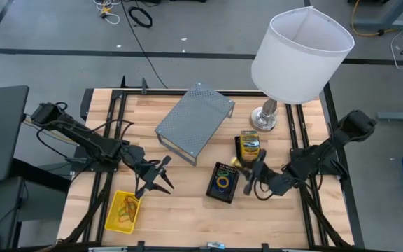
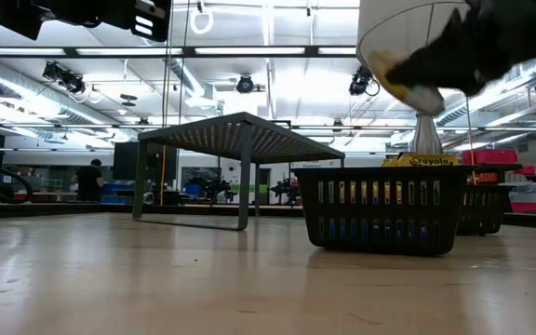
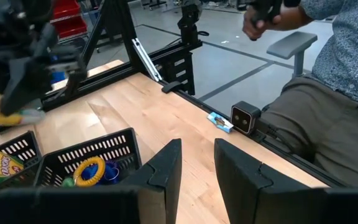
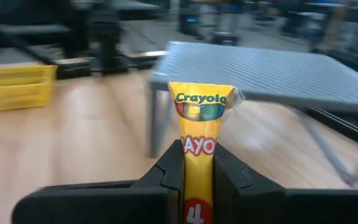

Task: Pick & Place Office Desk Supplies
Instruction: Put the box of crayons into right black bin, then put the right black bin on the shelf

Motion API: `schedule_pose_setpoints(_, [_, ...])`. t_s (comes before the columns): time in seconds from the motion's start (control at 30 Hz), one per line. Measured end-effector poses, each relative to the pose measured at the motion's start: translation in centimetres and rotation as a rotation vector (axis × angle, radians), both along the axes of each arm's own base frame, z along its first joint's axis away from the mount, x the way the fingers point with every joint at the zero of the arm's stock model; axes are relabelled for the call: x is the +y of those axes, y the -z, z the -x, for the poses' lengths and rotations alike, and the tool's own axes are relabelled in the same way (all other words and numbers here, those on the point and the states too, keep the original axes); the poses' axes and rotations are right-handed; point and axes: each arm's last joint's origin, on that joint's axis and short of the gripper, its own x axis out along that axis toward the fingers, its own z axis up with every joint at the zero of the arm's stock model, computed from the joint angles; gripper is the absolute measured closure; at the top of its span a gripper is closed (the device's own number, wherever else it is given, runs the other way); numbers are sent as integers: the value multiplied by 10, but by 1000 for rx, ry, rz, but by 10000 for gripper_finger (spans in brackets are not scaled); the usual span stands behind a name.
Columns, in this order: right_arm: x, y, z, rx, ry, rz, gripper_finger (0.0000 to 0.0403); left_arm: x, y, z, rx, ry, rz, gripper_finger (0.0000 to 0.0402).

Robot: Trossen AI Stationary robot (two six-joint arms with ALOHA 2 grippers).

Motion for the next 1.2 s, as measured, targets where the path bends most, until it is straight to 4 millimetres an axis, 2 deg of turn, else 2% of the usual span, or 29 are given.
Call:
schedule_pose_setpoints(0.33, [-32, 34, 12, 71, 181, 1, 362, 0, 0, 0, -1, -9, -2, 298])
schedule_pose_setpoints(0.57, [-50, 52, 19, 168, 205, -62, 362, 0, 0, 0, 4, -14, 4, 298])
schedule_pose_setpoints(0.77, [-55, 59, 21, 228, 151, -110, 360, 0, 0, 0, 5, -14, 6, 298])
schedule_pose_setpoints(0.83, [-55, 60, 20, 249, 122, -132, 333, 0, 0, 0, 5, -14, 6, 298])
schedule_pose_setpoints(1.0, [-55, 60, 20, 254, 112, -134, 215, 0, 0, 0, 6, -15, 7, 298])
schedule_pose_setpoints(1.07, [-55, 60, 19, 258, 101, -121, 180, 0, 0, 0, 8, -15, 10, 298])
schedule_pose_setpoints(1.2, [-52, 53, 13, 253, 84, -74, 152, 0, 0, 0, 8, -15, 10, 298])
